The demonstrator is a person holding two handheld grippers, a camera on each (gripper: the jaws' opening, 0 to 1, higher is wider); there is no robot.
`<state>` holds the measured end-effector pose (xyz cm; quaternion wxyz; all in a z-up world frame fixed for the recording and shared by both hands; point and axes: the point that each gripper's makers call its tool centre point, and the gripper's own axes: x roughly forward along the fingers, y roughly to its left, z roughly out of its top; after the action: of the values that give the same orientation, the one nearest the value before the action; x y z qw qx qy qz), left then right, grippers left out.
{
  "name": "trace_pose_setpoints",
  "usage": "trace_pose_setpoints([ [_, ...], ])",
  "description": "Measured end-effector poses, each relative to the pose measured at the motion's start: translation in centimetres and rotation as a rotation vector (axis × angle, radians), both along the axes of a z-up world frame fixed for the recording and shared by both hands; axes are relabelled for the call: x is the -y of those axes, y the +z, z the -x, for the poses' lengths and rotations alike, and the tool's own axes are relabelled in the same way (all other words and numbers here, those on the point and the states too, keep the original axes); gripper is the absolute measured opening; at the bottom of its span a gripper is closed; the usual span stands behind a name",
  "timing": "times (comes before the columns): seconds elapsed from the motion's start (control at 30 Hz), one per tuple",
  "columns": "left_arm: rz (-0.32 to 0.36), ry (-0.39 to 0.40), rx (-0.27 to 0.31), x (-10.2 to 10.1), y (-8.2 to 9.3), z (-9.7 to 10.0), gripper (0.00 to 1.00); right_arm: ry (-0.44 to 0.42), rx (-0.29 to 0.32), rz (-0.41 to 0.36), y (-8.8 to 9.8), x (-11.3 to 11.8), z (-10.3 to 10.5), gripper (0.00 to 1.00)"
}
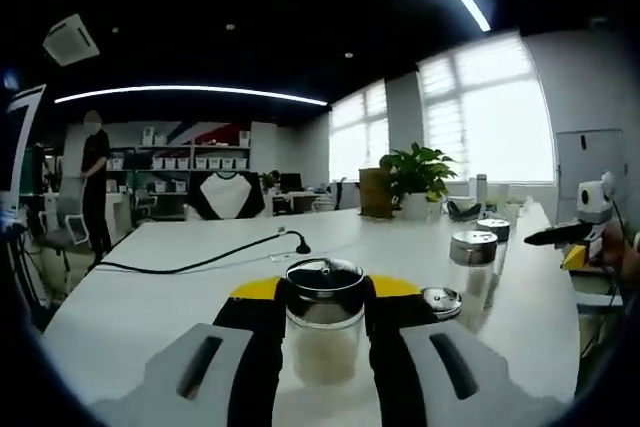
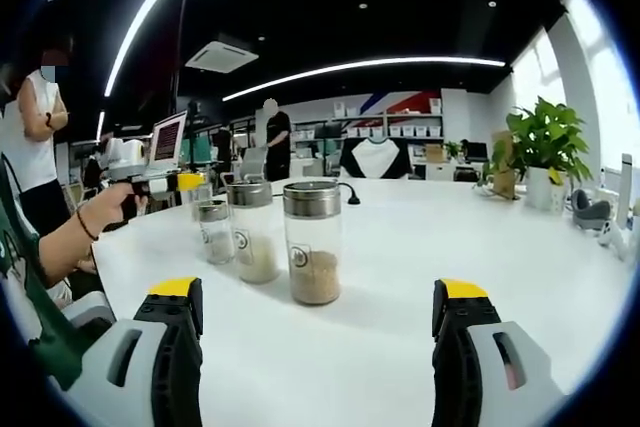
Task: Rotate the seasoning bottle until the label or dispensing opening points toward the visible target arrow and the bottle remains upright within the marked orientation range
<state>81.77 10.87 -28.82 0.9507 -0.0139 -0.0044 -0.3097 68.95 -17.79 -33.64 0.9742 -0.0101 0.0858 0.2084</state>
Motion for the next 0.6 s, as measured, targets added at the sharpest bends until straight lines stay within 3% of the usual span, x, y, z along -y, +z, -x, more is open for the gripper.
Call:
trace_pose_setpoints([
  [0.17,-0.003,-0.002,0.001,-0.2,-0.5,0.8,0.32,0.001,0.002,0.004,0.1,0.0,0.0,0.98],
  [0.23,0.025,-0.015,-0.008,-0.5,-0.7,1.0,0.32,0.003,0.0,0.004,0.1,0.0,0.1,0.98],
  [0.4,0.007,-0.025,-0.01,-0.3,-1.4,1.3,0.32,0.002,0.001,0.009,0.3,0.1,0.1,0.98],
  [0.6,0.016,-0.031,-0.042,-0.2,-3.1,1.6,0.32,-0.003,0.009,0.007,0.9,0.2,0.2,0.98],
])
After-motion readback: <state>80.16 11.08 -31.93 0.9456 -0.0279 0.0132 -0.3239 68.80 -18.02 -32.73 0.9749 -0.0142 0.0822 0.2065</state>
